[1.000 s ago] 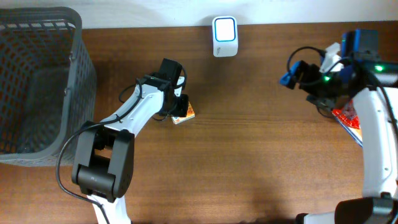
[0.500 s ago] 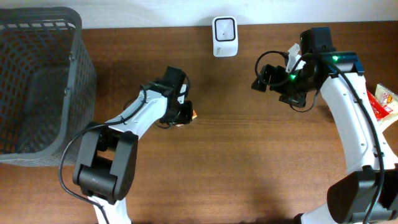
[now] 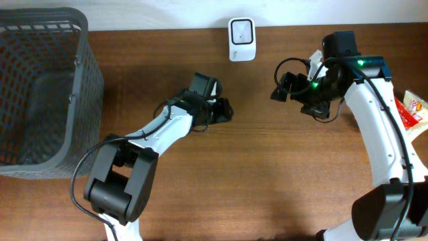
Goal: Scan the item barcode
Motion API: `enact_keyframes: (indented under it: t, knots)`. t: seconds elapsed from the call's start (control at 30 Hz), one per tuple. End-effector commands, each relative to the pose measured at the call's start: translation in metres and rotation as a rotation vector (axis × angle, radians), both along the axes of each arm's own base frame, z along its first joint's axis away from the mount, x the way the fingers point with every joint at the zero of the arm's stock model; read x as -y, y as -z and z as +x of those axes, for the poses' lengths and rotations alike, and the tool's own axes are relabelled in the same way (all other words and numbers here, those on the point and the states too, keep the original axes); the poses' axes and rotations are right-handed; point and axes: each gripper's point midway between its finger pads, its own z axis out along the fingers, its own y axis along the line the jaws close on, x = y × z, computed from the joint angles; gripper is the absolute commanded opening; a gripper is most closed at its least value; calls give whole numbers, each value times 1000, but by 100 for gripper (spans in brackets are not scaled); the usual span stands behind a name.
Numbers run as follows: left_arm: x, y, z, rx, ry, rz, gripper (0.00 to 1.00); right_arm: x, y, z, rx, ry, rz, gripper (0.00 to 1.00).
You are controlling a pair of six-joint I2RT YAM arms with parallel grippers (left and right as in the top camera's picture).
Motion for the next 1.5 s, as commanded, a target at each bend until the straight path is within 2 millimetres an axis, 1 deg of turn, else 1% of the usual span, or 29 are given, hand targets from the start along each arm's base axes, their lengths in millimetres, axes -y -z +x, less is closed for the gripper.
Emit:
enact_keyframes:
  t: [0.0,0.03,0.07,0.1,0.13,0.2,0.27,0.3,0.33,0.4,0.47,0.5,0.57,0.63,0.73,0.77,0.83,0.87,0.97,1.07,1.13,1.2,1.27,1.33,1.4,1.47]
  knots:
    - [-6,-38,14,116,116,15,56,-2,3,-3,-13,-8,4,98]
    - [-19,-52,22,152,111,50,58,-2,2,-2,-10,-8,4,98]
    - [-33,-61,29,176,88,91,61,-2,2,-1,-7,-8,4,98]
    - [-53,-69,37,197,44,150,63,-2,2,0,-2,-8,4,98]
    - [-73,-73,42,205,3,206,64,-2,2,1,2,-8,4,98]
    - [-100,-70,46,206,-4,275,63,-2,1,2,10,-8,5,98]
    - [-118,-53,46,160,8,301,60,-2,1,5,20,-8,5,98]
    - [-118,-44,43,134,34,287,60,-2,0,6,26,-8,5,98]
    - [-113,-36,40,113,72,259,59,-2,0,7,32,-8,6,98]
    - [-98,-20,31,69,150,189,59,-2,-1,9,39,-8,6,98]
    - [-84,1,23,9,192,136,60,-2,-1,9,39,-8,6,98]
    - [-81,8,20,-10,201,130,60,-2,-1,9,39,-8,6,98]
    - [-78,23,16,-41,212,132,58,-2,-1,9,38,-8,6,98]
    - [-72,32,12,-60,229,125,56,-2,-1,9,38,-8,6,98]
    - [-63,36,9,-66,249,111,55,-2,-1,9,39,-8,6,98]
    - [-62,36,9,-64,251,110,54,-2,-1,9,39,-8,6,98]
    - [-61,35,9,-59,253,112,47,-2,-1,9,38,-8,6,98]
    - [-61,35,11,-50,252,112,36,-2,-1,9,38,-8,6,98]
    - [-60,33,17,-26,247,114,22,-2,-1,9,37,-8,6,98]
    - [-68,32,25,-6,223,170,12,-2,0,7,33,-13,4,98]
    - [-78,25,35,7,194,237,0,-2,0,7,34,-18,2,98]
    - [-86,12,45,21,168,297,0,-1,1,7,33,-16,-4,98]
    - [-95,-7,58,46,136,371,0,4,3,7,33,-8,-34,99]
    - [-104,-22,67,74,105,455,0,8,4,8,33,-1,-58,98]
    - [-112,-31,72,99,77,547,0,10,5,8,34,3,-72,98]
    - [-120,-35,74,126,51,652,0,15,6,9,35,12,-103,98]
